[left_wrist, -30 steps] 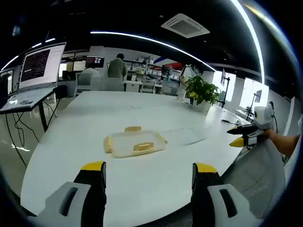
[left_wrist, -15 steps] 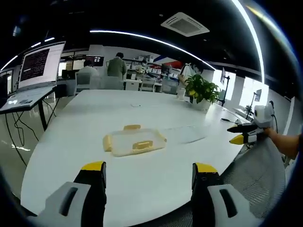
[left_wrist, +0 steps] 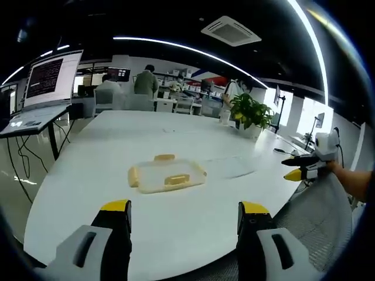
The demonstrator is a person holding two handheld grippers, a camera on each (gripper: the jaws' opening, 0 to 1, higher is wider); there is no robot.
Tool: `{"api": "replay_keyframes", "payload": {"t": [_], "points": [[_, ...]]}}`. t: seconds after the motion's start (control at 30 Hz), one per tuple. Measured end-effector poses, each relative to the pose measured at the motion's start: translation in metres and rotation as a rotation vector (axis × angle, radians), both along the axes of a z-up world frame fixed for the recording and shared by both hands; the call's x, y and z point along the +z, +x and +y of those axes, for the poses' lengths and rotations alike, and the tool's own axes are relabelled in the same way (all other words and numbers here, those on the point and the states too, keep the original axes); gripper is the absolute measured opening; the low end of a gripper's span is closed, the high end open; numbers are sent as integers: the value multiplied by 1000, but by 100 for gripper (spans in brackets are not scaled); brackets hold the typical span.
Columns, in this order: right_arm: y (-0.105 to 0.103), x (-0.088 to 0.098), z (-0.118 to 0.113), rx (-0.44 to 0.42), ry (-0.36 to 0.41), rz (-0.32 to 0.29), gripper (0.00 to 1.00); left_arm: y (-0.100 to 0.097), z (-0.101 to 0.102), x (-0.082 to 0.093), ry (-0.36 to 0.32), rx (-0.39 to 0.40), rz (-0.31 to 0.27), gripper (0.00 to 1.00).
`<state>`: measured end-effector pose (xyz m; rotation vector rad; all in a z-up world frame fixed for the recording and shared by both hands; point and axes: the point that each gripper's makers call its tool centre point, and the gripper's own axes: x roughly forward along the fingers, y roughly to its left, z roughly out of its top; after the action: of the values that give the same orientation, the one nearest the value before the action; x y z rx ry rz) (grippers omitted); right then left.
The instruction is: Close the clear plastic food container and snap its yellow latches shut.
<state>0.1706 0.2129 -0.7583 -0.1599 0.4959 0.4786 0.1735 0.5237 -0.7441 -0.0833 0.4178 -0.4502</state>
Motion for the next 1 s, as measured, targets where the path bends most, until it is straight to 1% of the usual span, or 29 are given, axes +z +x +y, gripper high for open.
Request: {"api": "replay_keyframes", "payload": {"t": [0.07,0.23,0.5,0.63,0.87,1.0], "points": [[-1,0,1,6,1,0,54,0,1,-1,10,-2,4,70],[0,1,1,5,7,-3,53,1,2,-2,6,8,7,70],[0,3,-1,-7,16,-12,53,-1,-2,-5,23,-23,19,70],[1,3,-2,-16,18,-12,53,0,-1,-6,23,-24,19,69],[0,0,-1,-4,7,4,54,0,-2,-8,34,-33,26,69],[1,1,-1,-12,14,-3,55,1,0,-6,17,-18,16,69]]}}
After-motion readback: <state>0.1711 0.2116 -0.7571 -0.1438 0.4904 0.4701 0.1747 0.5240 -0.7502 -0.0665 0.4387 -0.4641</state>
